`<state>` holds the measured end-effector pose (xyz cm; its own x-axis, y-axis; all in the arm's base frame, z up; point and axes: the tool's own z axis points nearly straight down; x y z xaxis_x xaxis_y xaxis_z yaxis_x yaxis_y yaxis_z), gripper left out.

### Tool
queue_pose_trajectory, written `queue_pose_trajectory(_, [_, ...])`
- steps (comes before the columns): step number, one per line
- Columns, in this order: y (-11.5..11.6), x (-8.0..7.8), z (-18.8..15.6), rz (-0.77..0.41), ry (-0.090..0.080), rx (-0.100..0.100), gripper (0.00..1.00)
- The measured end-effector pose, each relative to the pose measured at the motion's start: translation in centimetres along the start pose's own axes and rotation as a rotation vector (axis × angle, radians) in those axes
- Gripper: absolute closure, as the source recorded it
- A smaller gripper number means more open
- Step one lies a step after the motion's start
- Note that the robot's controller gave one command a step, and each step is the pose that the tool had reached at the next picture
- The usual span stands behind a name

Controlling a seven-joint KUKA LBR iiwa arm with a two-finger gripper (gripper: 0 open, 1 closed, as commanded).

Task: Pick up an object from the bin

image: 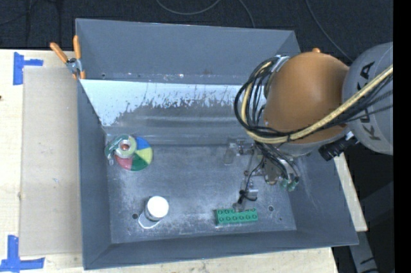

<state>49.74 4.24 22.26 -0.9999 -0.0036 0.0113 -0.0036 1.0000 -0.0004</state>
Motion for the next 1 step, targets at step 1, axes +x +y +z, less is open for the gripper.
queue_pose_trajectory(1, [-0.02,-0.15,-0.41,0.002,-0.009,-0.001,0.00])
